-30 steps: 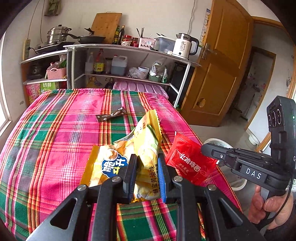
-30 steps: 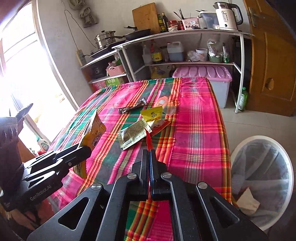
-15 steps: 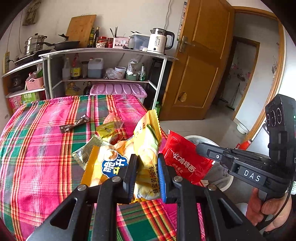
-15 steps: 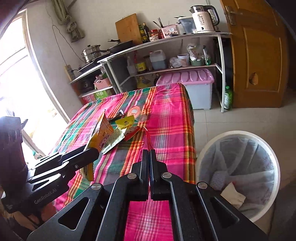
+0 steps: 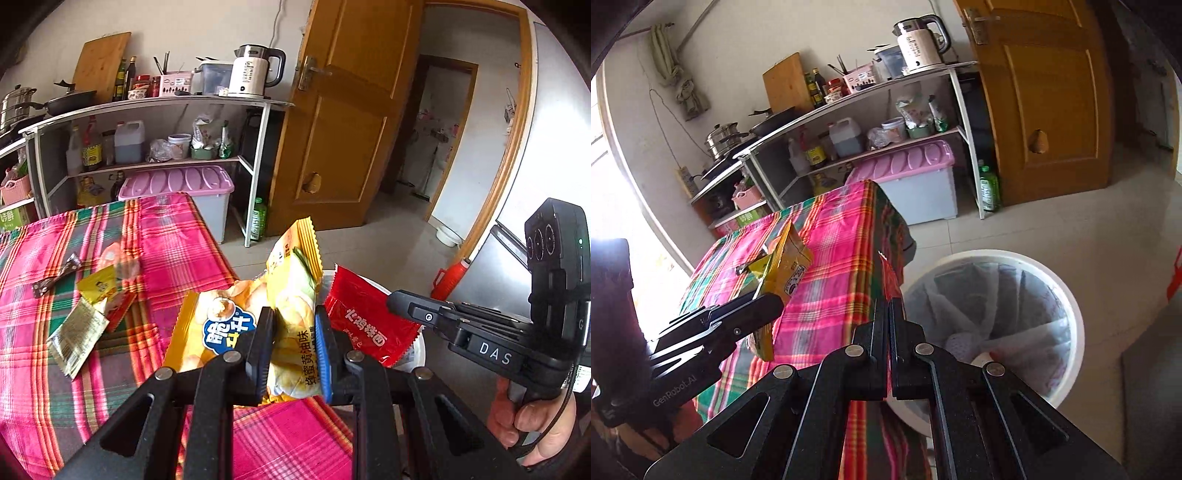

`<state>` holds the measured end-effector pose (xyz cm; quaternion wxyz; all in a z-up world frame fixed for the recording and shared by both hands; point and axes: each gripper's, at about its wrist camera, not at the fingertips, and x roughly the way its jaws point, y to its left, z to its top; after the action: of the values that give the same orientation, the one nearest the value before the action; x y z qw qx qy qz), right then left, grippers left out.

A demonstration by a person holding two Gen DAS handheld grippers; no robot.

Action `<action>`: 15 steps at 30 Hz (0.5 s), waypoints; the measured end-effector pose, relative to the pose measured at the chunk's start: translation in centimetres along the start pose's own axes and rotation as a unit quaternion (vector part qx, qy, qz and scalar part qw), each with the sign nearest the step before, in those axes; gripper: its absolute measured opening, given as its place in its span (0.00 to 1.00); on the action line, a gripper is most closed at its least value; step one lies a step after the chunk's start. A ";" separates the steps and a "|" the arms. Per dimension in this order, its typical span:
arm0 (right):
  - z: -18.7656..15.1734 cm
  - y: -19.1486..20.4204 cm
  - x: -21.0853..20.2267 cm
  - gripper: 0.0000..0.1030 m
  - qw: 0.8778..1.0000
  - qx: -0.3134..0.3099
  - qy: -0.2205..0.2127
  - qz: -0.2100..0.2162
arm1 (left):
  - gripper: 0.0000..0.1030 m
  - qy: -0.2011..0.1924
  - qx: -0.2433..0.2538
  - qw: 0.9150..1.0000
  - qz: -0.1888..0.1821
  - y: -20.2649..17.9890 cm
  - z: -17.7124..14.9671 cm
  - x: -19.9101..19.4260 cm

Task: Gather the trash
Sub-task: 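Carry the chip bag and red wrapper over the bin and open both tools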

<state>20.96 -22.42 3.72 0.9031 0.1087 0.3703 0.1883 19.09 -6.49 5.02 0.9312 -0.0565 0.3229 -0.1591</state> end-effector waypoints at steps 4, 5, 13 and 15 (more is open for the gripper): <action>-0.1 -2.0 -0.4 0.00 1.000 0.017 -0.002 -0.013 | 0.22 0.009 0.010 1.000 -0.016 -1.6 0.4 1.6; -0.1 -2.4 -0.5 0.00 1.000 0.020 -0.002 -0.016 | 0.22 0.011 0.011 1.000 -0.019 -1.9 0.4 2.0; -0.9 -4.6 -0.4 0.00 0.999 0.039 0.004 -0.030 | 0.22 0.032 0.018 0.999 -0.039 -3.7 0.3 4.9; -1.0 -5.1 -0.2 0.00 0.998 0.044 0.007 -0.033 | 0.22 0.038 0.017 0.998 -0.042 -4.0 0.2 5.5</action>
<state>21.48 -27.04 1.41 0.9004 0.1345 0.3882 0.1432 22.25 -12.07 2.81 0.9115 -0.0478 0.3529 -0.2057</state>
